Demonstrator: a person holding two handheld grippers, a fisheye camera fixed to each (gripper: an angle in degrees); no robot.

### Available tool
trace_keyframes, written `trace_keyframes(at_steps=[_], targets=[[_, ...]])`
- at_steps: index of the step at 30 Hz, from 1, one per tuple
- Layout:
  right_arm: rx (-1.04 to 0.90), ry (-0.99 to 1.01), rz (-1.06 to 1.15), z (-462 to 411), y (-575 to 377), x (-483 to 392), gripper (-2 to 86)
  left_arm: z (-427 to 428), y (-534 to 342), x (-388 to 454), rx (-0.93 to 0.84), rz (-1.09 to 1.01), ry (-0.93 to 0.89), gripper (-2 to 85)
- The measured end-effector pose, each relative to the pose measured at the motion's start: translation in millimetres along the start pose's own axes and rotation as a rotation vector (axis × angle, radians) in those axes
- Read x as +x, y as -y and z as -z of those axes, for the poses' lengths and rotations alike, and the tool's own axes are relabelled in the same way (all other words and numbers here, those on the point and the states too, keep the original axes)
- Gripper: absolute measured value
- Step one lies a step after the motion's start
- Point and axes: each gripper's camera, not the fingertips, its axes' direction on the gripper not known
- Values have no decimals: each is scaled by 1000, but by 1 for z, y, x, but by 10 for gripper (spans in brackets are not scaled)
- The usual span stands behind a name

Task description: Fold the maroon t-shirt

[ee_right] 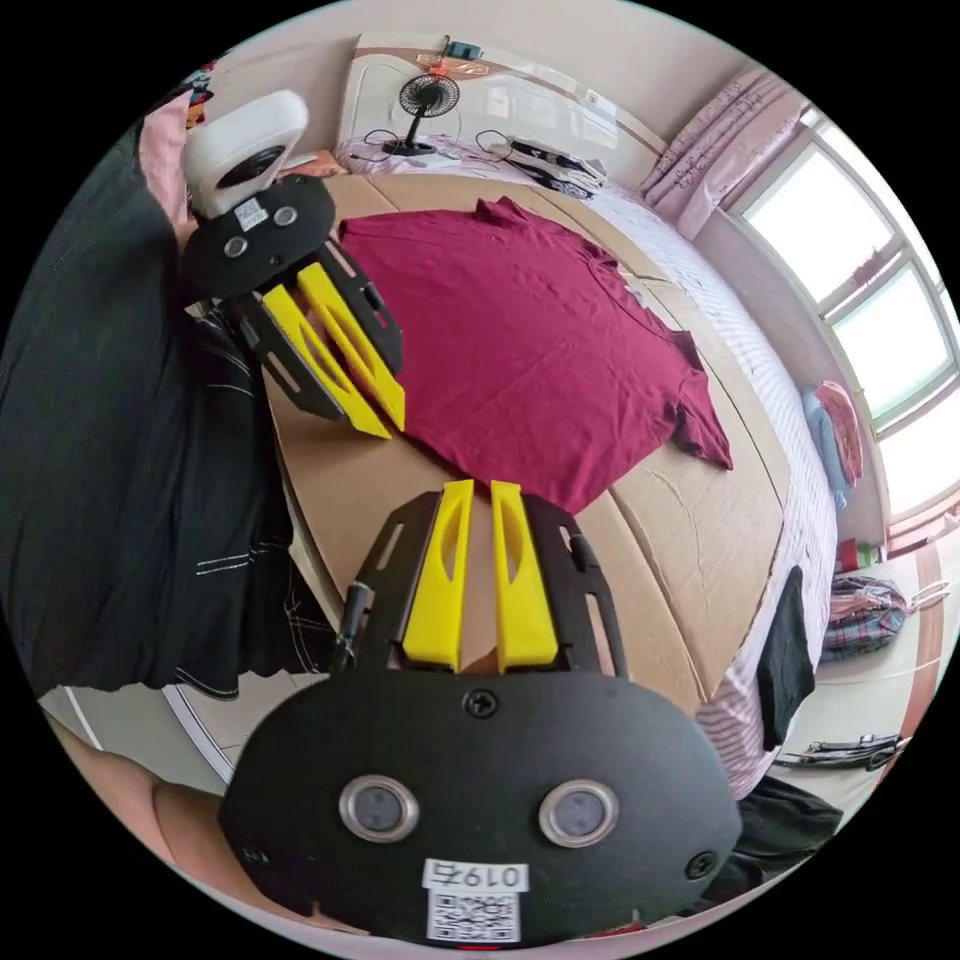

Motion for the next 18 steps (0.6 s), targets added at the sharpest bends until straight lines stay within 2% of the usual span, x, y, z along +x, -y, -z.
trace_keyframes(at_steps=[5, 10, 14, 18], targets=[[-8, -81, -191, 9, 13, 55, 5, -2, -19, -19, 41, 12, -2, 9], [5, -73, -333, 25, 28, 105, -2, 12, -61, -72, 102, 144, 53, 10], [109, -21, -442, 55, 45, 151, -8, 27, -127, -155, 125, 449, 206, 10], [54, -31, -464, 61, 67, 187, -9, 21, -202, -235, 26, 758, 253, 12]])
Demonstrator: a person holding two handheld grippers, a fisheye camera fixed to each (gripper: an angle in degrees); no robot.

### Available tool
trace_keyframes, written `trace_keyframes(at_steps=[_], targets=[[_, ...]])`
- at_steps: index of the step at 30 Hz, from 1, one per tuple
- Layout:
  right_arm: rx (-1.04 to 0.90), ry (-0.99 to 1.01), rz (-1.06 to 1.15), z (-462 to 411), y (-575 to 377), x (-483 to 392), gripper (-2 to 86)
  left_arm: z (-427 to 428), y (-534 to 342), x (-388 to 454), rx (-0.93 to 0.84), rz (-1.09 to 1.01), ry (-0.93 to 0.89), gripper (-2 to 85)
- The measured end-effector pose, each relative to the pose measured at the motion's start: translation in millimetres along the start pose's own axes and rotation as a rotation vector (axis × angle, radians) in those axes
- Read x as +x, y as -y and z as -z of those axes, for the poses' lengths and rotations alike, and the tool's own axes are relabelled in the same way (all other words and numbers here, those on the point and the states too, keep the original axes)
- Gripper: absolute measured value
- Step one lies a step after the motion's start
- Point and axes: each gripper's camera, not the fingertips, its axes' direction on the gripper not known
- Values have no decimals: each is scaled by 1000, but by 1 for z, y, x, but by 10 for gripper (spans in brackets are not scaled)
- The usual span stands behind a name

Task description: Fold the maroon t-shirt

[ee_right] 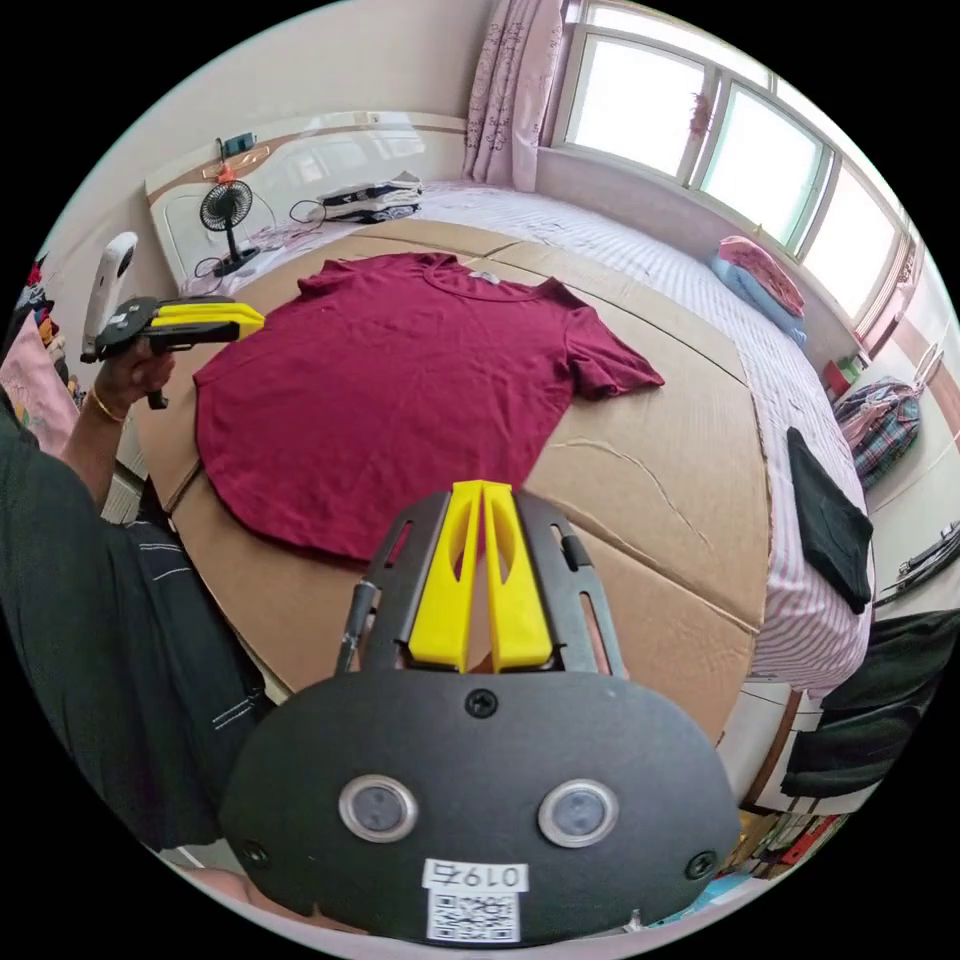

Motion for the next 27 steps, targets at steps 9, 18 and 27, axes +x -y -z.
trace_keyframes(at_steps=[9, 18, 27], targets=[[142, 39, 49, 37, 197, 108, -10, -69, 73, -128, 162, -23, -86, 11], [2, 171, 19, -35, 401, 190, -5, -211, 168, -176, -21, -115, -95, 36], [-75, 208, -24, -55, 533, 332, 66, -308, 225, -278, -76, -158, 26, 86]])
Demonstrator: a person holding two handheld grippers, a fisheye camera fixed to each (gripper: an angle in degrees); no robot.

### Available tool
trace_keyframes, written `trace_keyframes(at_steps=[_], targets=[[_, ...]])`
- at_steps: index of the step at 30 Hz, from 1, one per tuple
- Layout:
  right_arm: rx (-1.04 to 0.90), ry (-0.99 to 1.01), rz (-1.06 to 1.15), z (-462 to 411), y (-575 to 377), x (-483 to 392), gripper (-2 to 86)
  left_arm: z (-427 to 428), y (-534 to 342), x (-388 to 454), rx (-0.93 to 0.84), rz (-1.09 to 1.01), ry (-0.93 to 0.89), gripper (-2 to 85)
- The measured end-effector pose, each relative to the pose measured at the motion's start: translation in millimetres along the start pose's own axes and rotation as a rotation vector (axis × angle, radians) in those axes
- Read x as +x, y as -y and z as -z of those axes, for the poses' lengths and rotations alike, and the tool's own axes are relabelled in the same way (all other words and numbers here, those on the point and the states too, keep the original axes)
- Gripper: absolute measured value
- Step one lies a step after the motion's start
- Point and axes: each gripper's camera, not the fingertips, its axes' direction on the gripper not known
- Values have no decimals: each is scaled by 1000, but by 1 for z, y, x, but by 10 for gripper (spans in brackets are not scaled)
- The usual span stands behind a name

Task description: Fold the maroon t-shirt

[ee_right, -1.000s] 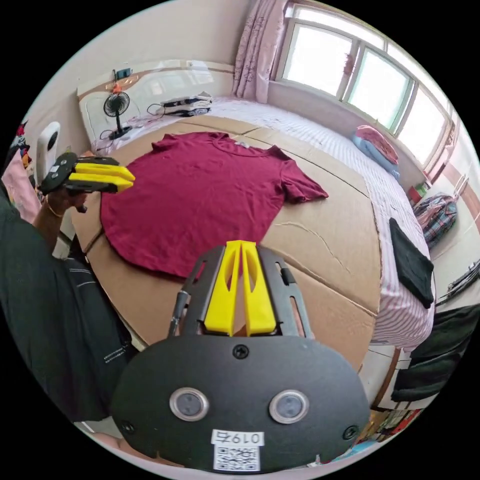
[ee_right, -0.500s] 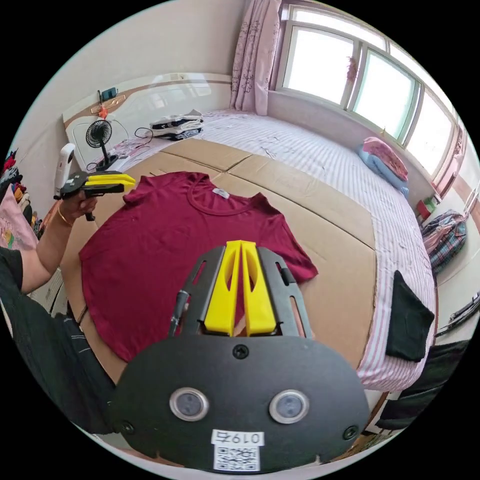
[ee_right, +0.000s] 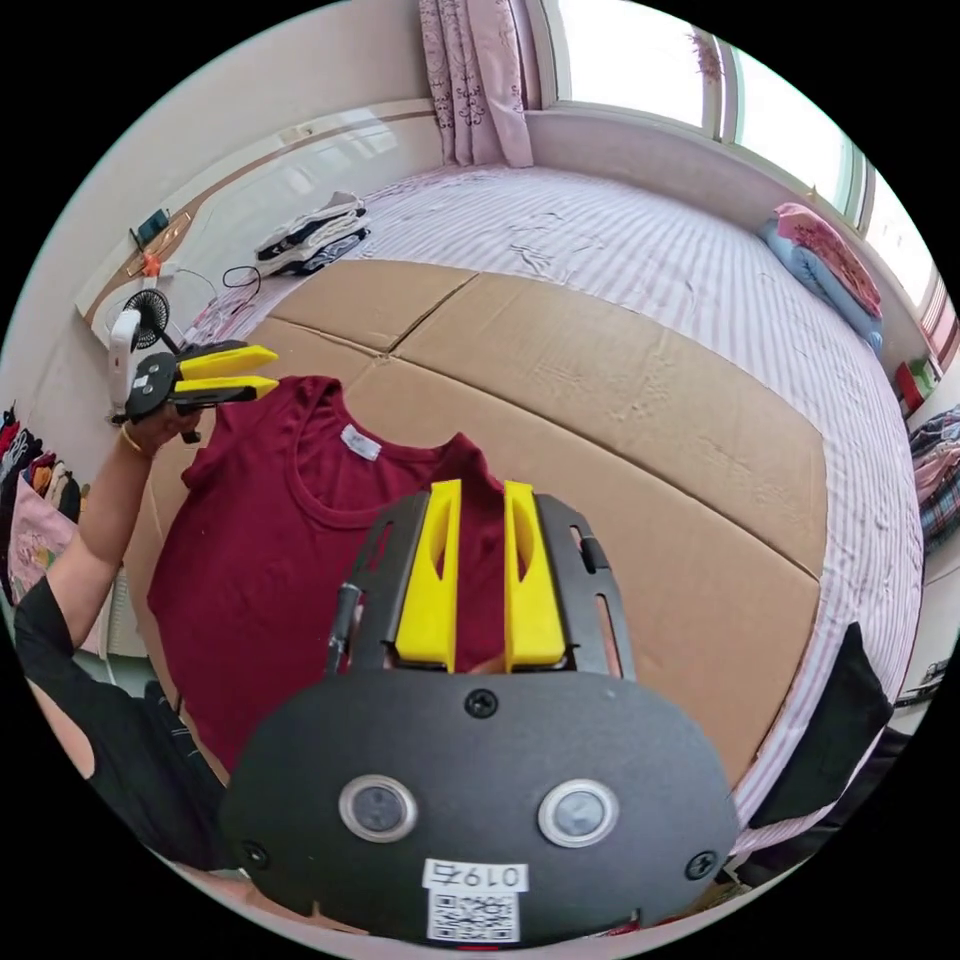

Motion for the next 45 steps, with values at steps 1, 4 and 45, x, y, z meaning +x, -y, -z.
trace_keyframes(at_steps=[1, 4, 45], targets=[[-11, -3, 2, 3, 13, 14, 60, -6, 1, -8, -4, 9, -20, 86], [-59, 32, -21, 8, 43, 54, 40, -38, 3, -56, -20, 122, -162, 85], [-138, 48, 40, 84, 244, 105, -6, -216, 43, -106, -135, 19, -143, 10]])
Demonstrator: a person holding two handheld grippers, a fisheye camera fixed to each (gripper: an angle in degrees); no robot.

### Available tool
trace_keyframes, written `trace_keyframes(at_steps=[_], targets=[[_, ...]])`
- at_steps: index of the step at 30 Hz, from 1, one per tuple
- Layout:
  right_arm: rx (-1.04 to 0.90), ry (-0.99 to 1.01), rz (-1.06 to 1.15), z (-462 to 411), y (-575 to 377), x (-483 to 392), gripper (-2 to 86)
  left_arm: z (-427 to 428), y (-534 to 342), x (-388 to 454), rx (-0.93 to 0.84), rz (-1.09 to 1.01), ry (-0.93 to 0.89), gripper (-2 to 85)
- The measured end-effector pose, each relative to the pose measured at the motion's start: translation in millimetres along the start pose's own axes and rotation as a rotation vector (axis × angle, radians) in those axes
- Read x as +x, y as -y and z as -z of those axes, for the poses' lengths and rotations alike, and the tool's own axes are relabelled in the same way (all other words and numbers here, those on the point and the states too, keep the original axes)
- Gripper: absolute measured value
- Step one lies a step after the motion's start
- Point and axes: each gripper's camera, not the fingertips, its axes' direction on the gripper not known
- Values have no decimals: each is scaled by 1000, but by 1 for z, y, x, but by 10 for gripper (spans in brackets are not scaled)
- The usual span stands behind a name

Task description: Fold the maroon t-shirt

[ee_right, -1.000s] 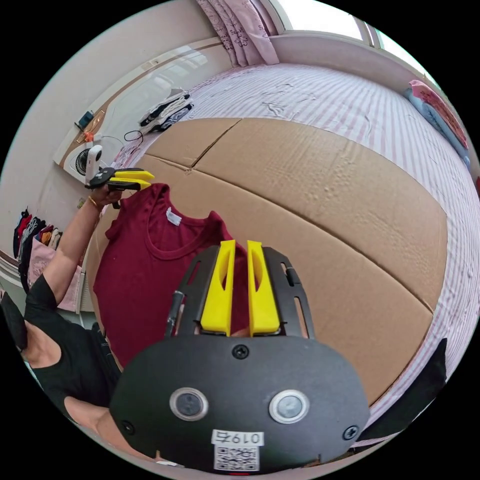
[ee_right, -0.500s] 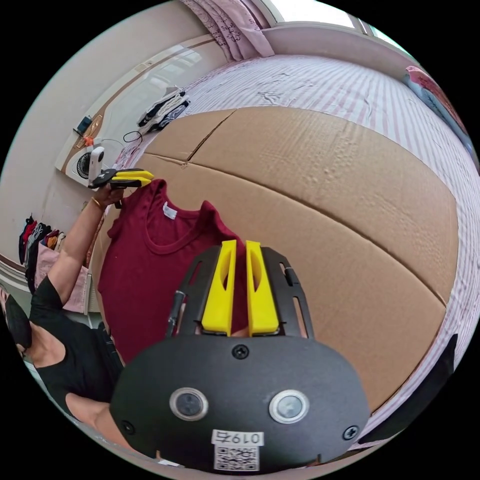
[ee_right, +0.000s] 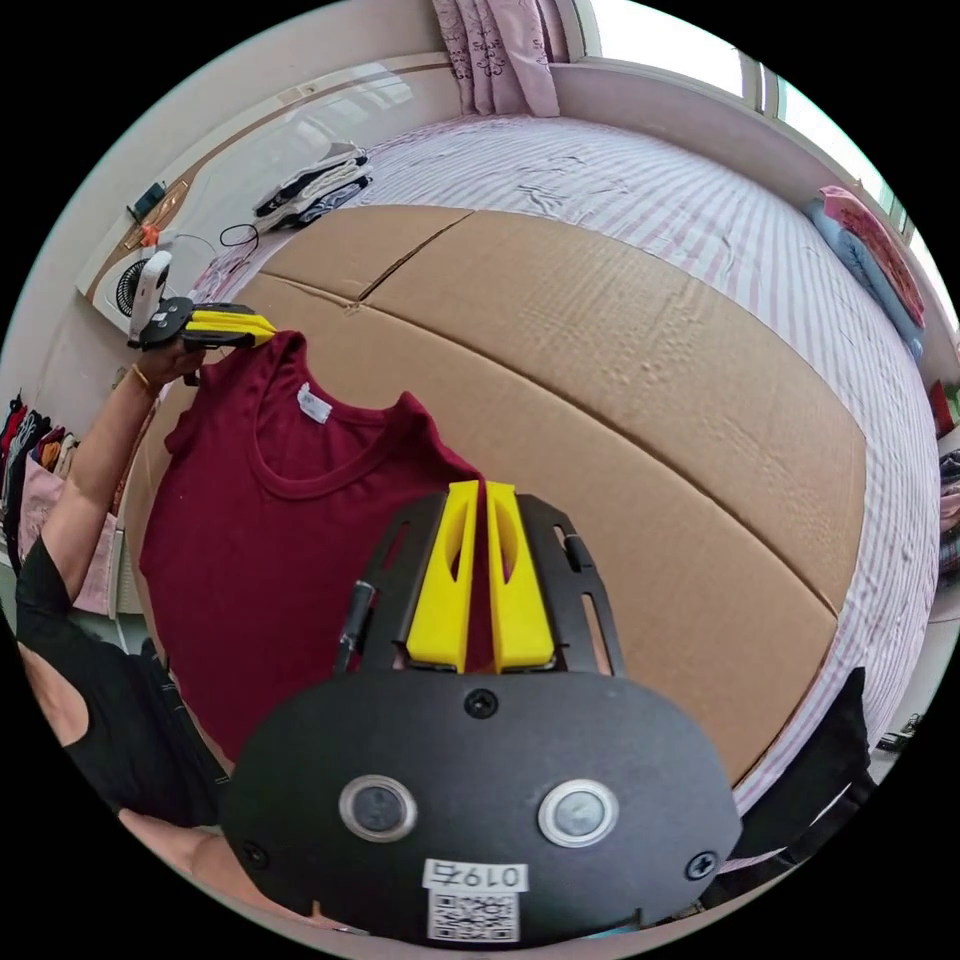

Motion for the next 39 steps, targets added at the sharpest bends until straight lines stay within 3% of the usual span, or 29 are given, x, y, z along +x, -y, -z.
trace_keyframes(at_steps=[7, 16, 28, 34, 39], targets=[[0, -99, -28, 6, 8, -16, -7, -6, -1, 3, 4, 37, 60, 8], [-2, -66, -70, 13, 8, -18, -1, -11, 1, 7, -14, 67, 64, 13], [-1, -92, 3, 32, -5, -24, 76, -3, -6, 8, 10, 59, 39, 62], [93, 51, -4, 49, -10, -13, 65, 15, -7, 5, 134, 41, -118, 66], [86, 32, 4, 41, -6, -14, 64, -7, 12, 30, 13, -45, -49, 59]])
